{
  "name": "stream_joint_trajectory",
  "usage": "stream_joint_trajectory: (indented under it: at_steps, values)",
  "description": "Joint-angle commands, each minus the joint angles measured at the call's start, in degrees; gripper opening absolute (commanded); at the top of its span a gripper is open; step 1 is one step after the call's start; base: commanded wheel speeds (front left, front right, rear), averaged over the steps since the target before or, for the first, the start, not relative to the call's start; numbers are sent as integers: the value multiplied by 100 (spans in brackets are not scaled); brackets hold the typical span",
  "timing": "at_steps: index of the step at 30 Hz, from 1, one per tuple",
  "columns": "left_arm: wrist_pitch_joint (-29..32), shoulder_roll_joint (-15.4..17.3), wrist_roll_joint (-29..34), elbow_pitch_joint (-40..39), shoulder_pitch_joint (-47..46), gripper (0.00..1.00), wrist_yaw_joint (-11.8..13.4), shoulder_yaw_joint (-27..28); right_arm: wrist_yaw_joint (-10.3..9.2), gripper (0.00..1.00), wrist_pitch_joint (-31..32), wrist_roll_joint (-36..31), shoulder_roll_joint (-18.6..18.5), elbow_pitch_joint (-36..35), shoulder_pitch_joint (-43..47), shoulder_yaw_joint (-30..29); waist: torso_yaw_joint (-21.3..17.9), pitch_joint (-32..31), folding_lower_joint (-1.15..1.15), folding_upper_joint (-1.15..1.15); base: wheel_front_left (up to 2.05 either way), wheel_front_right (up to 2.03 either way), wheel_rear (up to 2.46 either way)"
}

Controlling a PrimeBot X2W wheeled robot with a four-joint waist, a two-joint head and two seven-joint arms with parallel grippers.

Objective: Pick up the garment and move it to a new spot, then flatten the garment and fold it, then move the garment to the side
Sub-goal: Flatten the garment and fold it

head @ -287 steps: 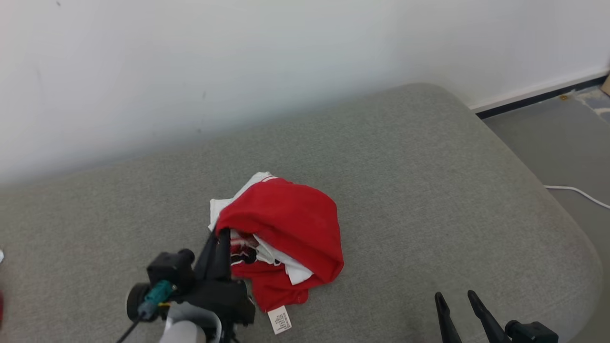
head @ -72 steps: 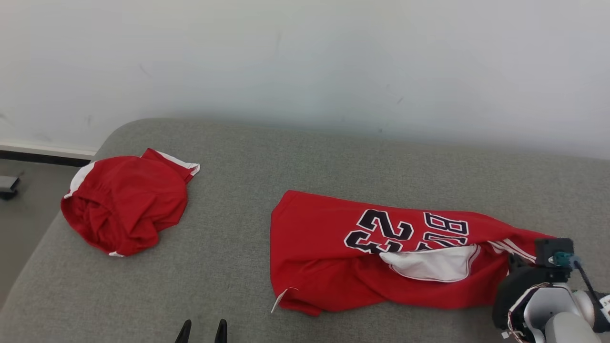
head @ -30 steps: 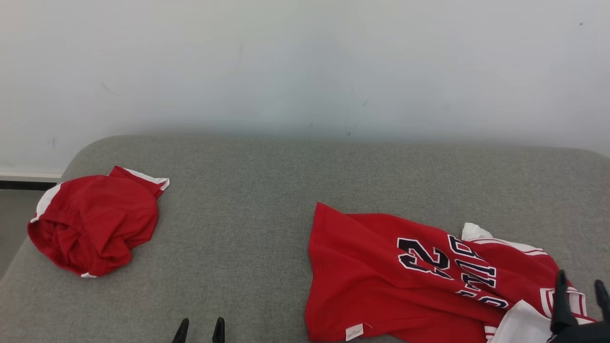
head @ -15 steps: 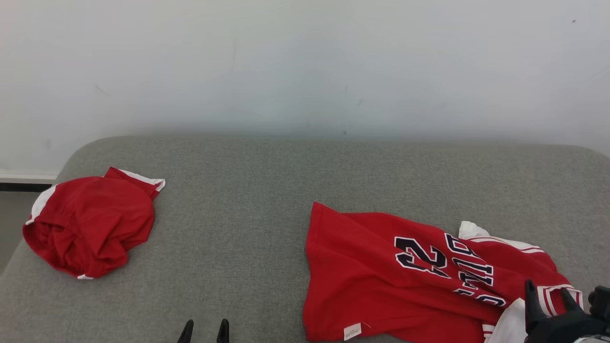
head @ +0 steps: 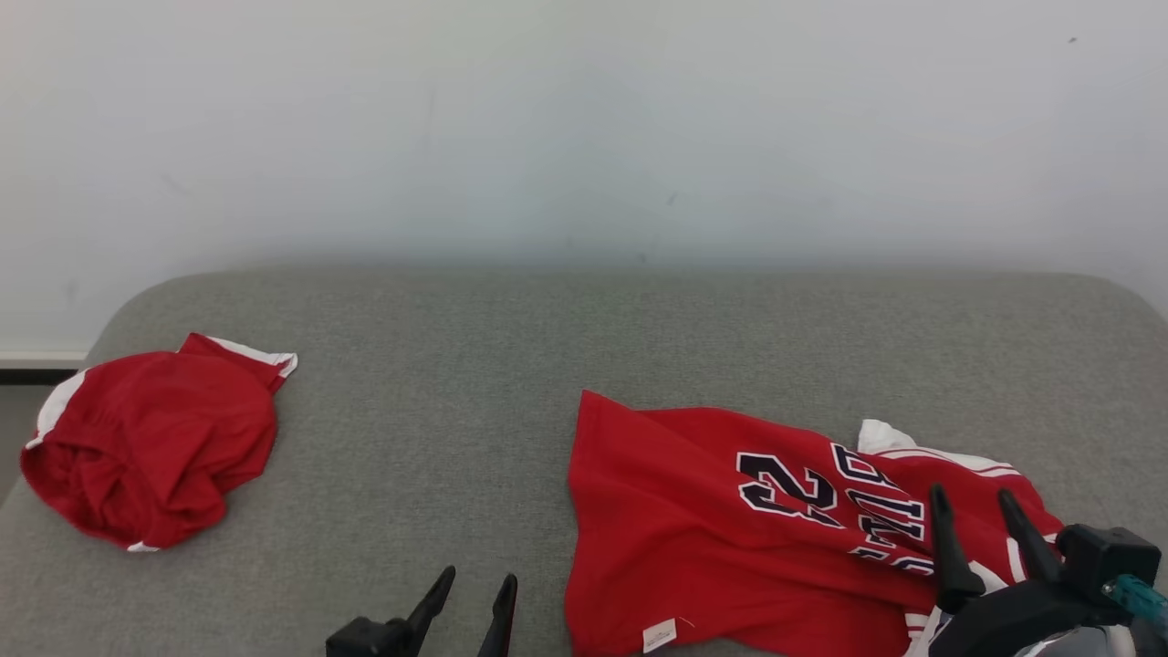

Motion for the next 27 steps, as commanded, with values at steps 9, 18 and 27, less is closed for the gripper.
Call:
stream_joint_trajectory:
  at_steps: [9, 18, 27]
  values:
    - [220, -25, -233, 1088, -1140, 100, 73, 86, -13, 100, -272, -228, -3, -594, 189, 964, -1038, 146, 0, 0, 0, 0, 0]
    - [588, -62, -604, 2141, -2125, 100, 177, 384, -13, 100, -362, -475, -4, -875, 418, 1799, -1907, 550, 0, 0, 0, 0, 0]
    - [1217, 165, -626, 2913, -3078, 100, 588, 538, -13, 100, -380, -346, -2, -868, 275, 2021, -2346, 1055, 0, 0, 0, 0, 0]
